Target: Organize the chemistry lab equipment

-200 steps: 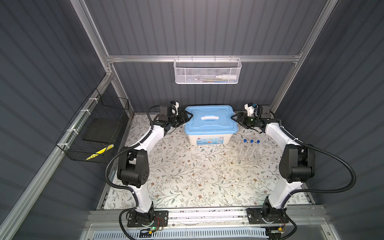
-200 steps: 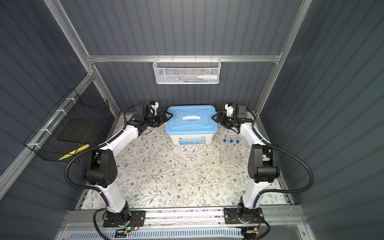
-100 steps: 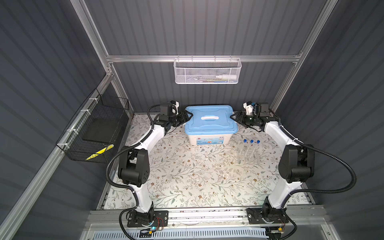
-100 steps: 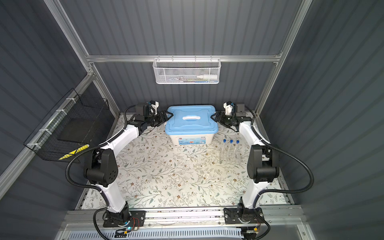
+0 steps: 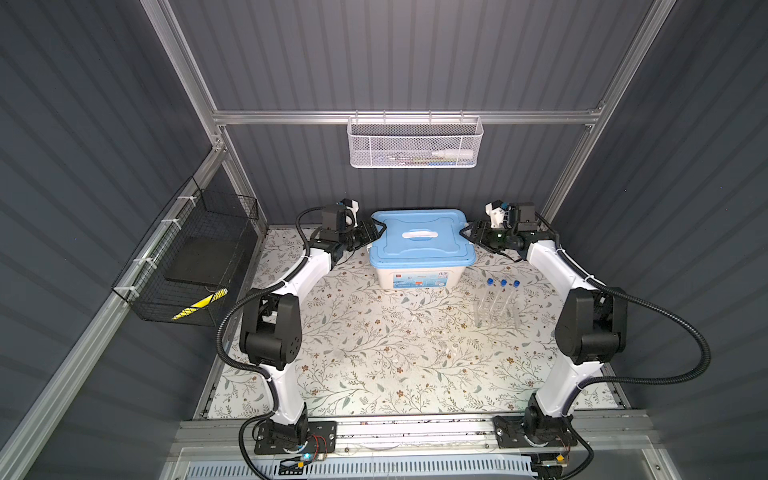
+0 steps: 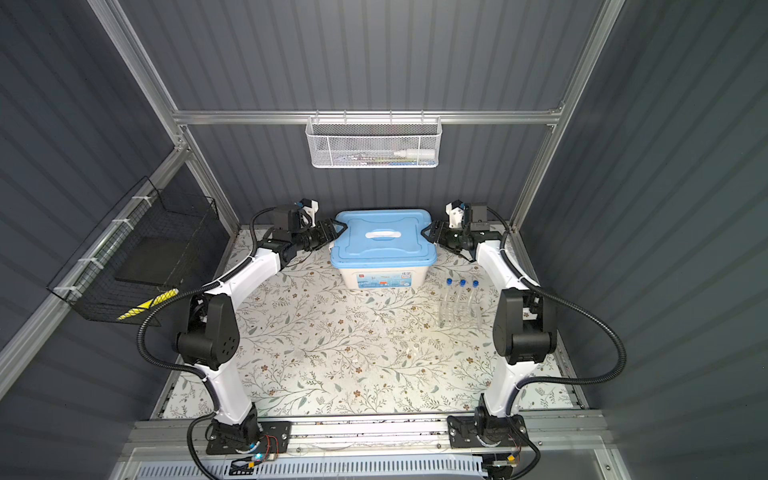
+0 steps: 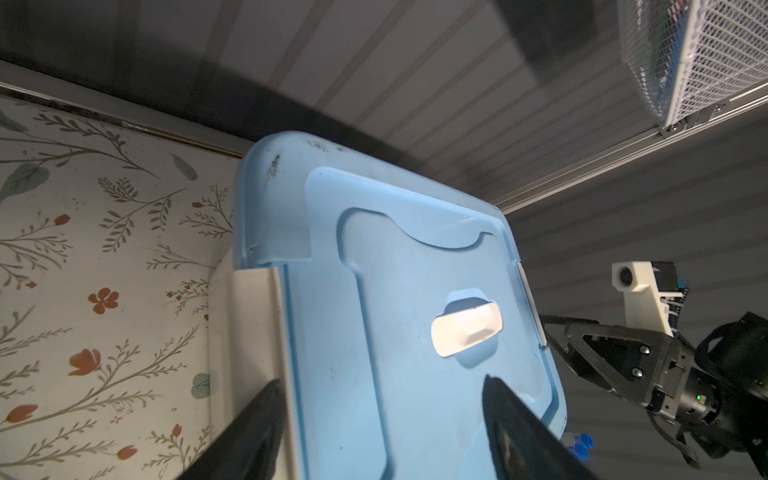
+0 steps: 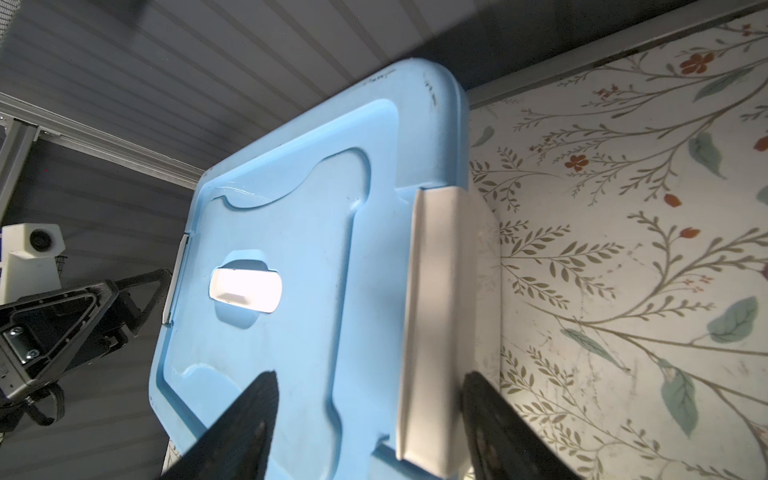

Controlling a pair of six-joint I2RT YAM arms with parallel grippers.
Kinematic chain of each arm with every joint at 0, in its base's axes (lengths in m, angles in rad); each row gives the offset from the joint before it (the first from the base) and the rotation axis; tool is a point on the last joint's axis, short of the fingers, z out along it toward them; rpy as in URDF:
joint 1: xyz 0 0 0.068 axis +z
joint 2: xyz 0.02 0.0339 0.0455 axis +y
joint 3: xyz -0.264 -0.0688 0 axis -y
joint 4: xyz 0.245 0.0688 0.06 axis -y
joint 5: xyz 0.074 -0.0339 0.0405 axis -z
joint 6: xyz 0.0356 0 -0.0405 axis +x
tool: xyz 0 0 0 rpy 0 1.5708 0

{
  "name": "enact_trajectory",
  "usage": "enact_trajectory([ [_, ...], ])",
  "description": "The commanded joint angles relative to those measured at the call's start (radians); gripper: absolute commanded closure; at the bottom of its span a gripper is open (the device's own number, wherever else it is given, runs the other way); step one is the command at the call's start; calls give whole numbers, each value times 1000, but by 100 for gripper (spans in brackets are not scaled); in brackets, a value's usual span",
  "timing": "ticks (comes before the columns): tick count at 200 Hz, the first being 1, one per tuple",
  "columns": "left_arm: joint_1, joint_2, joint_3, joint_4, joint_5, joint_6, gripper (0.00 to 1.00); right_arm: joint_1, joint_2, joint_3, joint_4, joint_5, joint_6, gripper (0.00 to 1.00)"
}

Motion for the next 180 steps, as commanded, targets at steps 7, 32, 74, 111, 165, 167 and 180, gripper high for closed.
enact_trajectory([
  [7, -56, 56, 0, -67, 65, -7, 24, 52, 19, 22, -5, -82, -8, 29],
  [32, -67, 62, 7, -67, 63, -8, 24, 57, 23, 27, -10, -82, -9, 29],
  [74, -80, 82, 11, -64, 63, -17, 24, 62, 25, 27, -7, -81, -9, 29],
  [111, -85, 89, 14, -58, 63, -23, 24, 61, 21, 27, -10, -75, -14, 29],
  [165, -77, 32, 43, -128, 9, 33, 18, 38, -7, 30, -19, -27, -28, 20],
  [167, -75, 29, 45, -130, 6, 34, 18, 35, -9, 30, -19, -22, -29, 19],
  [180, -66, 7, 47, -146, -13, 46, 15, 21, -30, 28, -23, 1, -40, 14],
])
